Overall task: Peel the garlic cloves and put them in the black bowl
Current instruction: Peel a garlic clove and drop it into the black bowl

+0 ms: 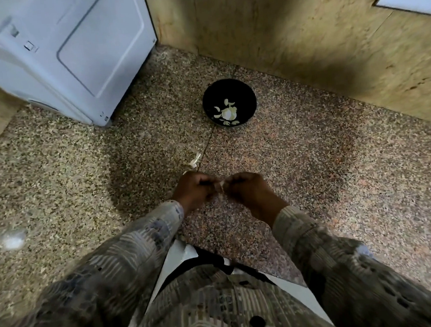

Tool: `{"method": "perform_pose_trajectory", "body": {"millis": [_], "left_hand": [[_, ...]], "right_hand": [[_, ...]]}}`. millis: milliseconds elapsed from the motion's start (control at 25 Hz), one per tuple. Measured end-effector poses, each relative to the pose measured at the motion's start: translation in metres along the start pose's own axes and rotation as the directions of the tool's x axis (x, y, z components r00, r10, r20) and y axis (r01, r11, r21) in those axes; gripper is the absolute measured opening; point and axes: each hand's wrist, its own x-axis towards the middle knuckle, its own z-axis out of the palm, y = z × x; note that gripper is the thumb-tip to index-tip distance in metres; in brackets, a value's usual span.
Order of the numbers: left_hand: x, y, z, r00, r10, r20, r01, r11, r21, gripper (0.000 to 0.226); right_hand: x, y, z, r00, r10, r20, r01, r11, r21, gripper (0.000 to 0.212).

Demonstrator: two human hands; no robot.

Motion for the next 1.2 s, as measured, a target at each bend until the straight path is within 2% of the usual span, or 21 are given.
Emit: {"method": "perform_pose_trajectory", "body": {"millis": [40, 80, 120, 160, 200, 240, 280, 360, 480, 560, 640, 760, 840, 880, 920, 1040, 1200], "left_hand": [[-0.008, 0.004, 0.005, 1.0, -0.018, -0.021, 0.015, 0.989, -0.148, 0.01], [-0.018, 0.01, 0.011, 0.998, -0.043, -0.047, 0.029, 0.967, -0.254, 0.012], [-0.027, 0.014, 0.017, 0.995, -0.078, -0.06, 0.052, 0.934, -0.354, 0.01], [-0.037, 0.018, 0.023, 0.993, -0.113, -0.046, 0.081, 0.892, -0.444, 0.008], [-0.045, 0.022, 0.028, 0.99, -0.139, -0.013, 0.112, 0.844, -0.525, 0.008], [-0.052, 0.026, 0.032, 0.989, -0.146, 0.022, 0.131, 0.802, -0.582, 0.009], [-0.06, 0.03, 0.036, 0.989, -0.141, 0.033, 0.132, 0.78, -0.612, 0.01], [-0.074, 0.042, 0.045, 0.994, -0.109, -0.01, 0.079, 0.781, -0.619, 0.01], [-0.094, 0.06, 0.059, 0.996, -0.055, -0.068, -0.006, 0.737, -0.675, 0.011], [-0.105, 0.07, 0.068, 0.99, -0.016, -0.142, -0.078, 0.772, -0.631, 0.01], [-0.119, 0.083, 0.082, 0.962, 0.064, -0.267, -0.195, 0.845, -0.498, 0.013], [-0.137, 0.099, 0.099, 0.851, 0.246, -0.465, -0.366, 0.911, -0.188, 0.009], [-0.144, 0.103, 0.104, 0.79, 0.361, -0.496, -0.403, 0.915, 0.024, 0.008], [-0.147, 0.105, 0.105, 0.793, 0.372, -0.483, -0.404, 0.914, 0.039, 0.01], [-0.151, 0.107, 0.107, 0.812, 0.351, -0.466, -0.404, 0.915, -0.015, 0.012], [-0.164, 0.112, 0.11, 0.857, 0.276, -0.436, -0.414, 0.872, -0.261, 0.011], [-0.184, 0.126, 0.118, 0.826, 0.279, -0.489, -0.491, 0.782, -0.383, 0.008]], "right_hand": [[-0.012, -0.005, -0.004, 0.996, 0.036, 0.084, -0.049, 0.988, 0.148, 0.011], [-0.021, -0.006, -0.008, 0.992, 0.02, 0.125, -0.045, 0.979, 0.198, 0.016], [-0.03, -0.006, -0.013, 0.991, -0.04, 0.124, 0.018, 0.985, 0.174, 0.018], [-0.038, -0.007, -0.019, 0.985, -0.155, 0.071, 0.151, 0.987, 0.053, 0.018], [-0.045, -0.007, -0.025, 0.955, -0.294, 0.042, 0.297, 0.951, -0.091, 0.017], [-0.052, -0.006, -0.03, 0.923, -0.382, 0.04, 0.383, 0.906, -0.178, 0.016], [-0.06, -0.008, -0.035, 0.914, -0.403, 0.047, 0.405, 0.9, -0.16, 0.014], [-0.077, -0.012, -0.045, 0.931, -0.36, 0.061, 0.359, 0.933, 0.03, 0.012], [-0.095, -0.022, -0.057, 0.946, -0.312, 0.083, 0.287, 0.93, 0.229, 0.015], [-0.106, -0.028, -0.063, 0.953, -0.269, 0.138, 0.205, 0.912, 0.356, 0.017], [-0.117, -0.029, -0.069, 0.94, -0.253, 0.228, 0.126, 0.881, 0.456, 0.016], [-0.131, -0.027, -0.075, 0.931, -0.242, 0.273, 0.06, 0.84, 0.54, 0.012], [-0.138, -0.026, -0.08, 0.932, -0.252, 0.262, 0.082, 0.848, 0.524, 0.013], [-0.141, -0.026, -0.083, 0.931, -0.264, 0.254, 0.1, 0.85, 0.517, 0.013], [-0.145, -0.025, -0.086, 0.924, -0.287, 0.253, 0.125, 0.851, 0.51, 0.012], [-0.159, -0.028, -0.095, 0.891, -0.392, 0.23, 0.251, 0.846, 0.471, 0.012], [-0.173, -0.037, -0.1, 0.824, -0.538, 0.177, 0.455, 0.814, 0.361, 0.02]]}}
